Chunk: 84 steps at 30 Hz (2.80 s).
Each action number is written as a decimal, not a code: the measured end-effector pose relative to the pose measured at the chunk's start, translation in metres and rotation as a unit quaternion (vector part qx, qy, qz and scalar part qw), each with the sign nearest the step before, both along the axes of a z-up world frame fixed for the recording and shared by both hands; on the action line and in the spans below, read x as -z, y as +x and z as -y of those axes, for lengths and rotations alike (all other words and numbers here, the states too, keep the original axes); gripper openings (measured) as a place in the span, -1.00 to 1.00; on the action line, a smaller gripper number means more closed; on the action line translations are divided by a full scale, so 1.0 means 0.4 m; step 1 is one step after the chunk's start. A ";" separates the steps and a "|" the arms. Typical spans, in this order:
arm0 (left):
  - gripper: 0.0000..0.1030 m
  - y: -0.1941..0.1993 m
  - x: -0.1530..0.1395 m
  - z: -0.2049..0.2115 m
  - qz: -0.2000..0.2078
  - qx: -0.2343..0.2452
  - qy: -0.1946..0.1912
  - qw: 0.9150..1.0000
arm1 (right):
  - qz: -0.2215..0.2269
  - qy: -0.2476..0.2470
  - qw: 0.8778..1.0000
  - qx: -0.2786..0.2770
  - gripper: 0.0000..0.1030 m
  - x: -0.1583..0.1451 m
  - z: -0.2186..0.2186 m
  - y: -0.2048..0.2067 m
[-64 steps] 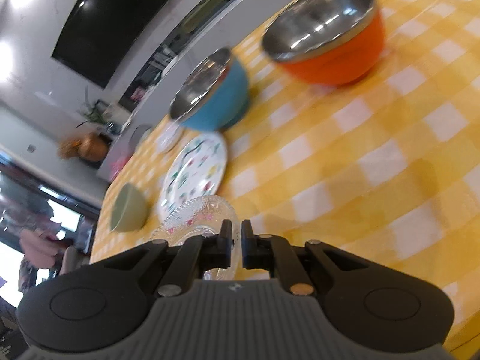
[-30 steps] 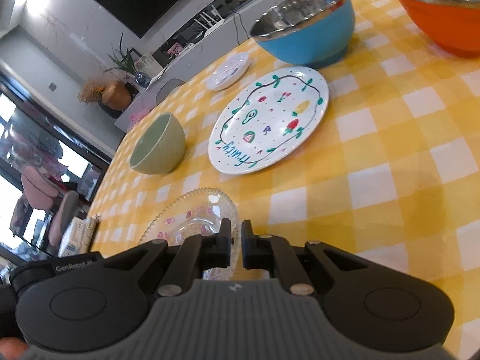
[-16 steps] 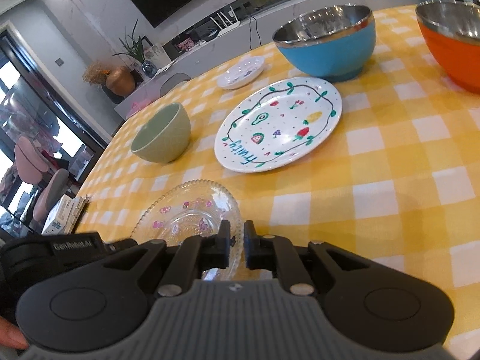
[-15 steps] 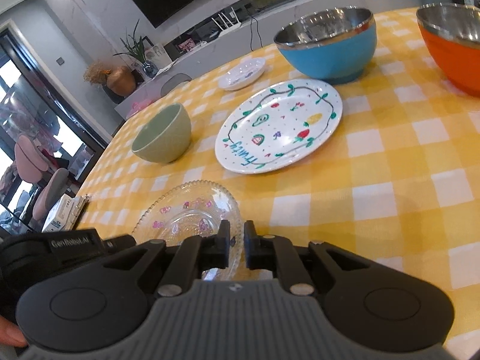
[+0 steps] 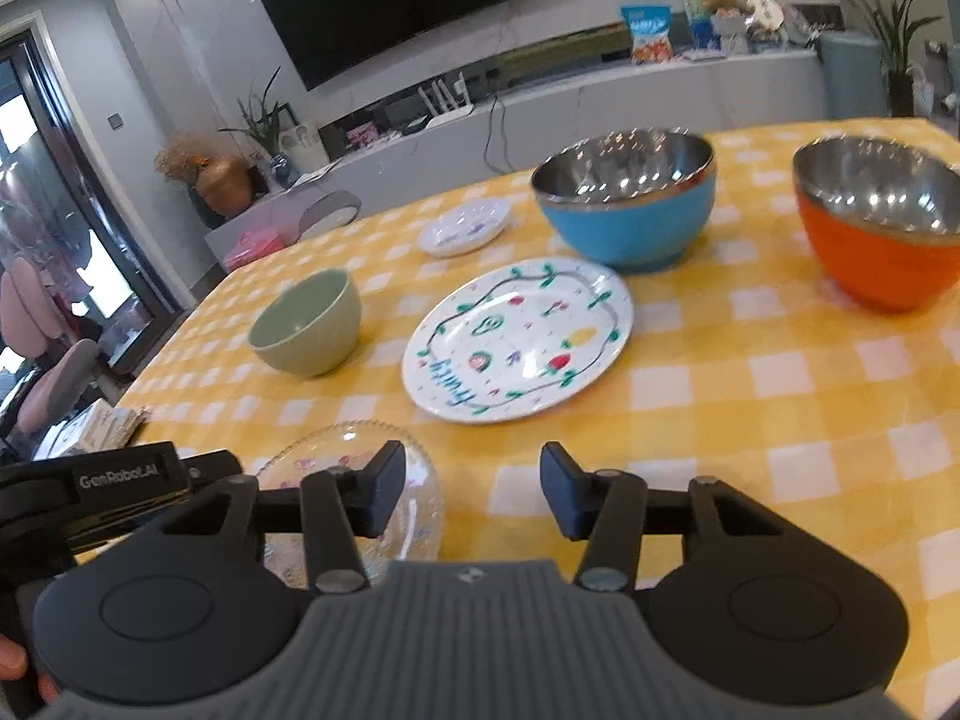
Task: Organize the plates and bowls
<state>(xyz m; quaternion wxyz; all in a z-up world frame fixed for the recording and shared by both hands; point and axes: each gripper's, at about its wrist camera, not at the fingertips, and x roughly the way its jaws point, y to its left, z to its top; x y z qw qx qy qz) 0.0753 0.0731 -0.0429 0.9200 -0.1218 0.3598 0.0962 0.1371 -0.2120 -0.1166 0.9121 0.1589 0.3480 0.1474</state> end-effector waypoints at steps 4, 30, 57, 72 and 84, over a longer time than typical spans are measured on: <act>-0.23 0.022 -0.024 0.027 0.006 0.023 -0.004 1.000 | -0.011 0.023 0.999 0.020 -0.03 0.010 0.022 0.020; 0.06 0.257 0.052 0.045 0.001 0.070 -0.100 0.993 | -0.030 0.126 0.985 0.118 0.04 0.058 0.113 0.211; -0.64 0.309 0.138 0.045 -0.010 0.066 -0.138 0.988 | -0.033 0.151 0.979 0.136 -0.84 0.135 0.152 0.263; -0.66 0.280 0.109 0.031 0.005 0.062 -0.164 0.984 | -0.063 0.203 0.965 0.152 -0.93 0.131 0.181 0.246; -0.66 0.216 0.056 0.025 0.024 0.065 -0.163 0.984 | -0.088 0.217 0.962 0.137 -0.92 0.109 0.190 0.188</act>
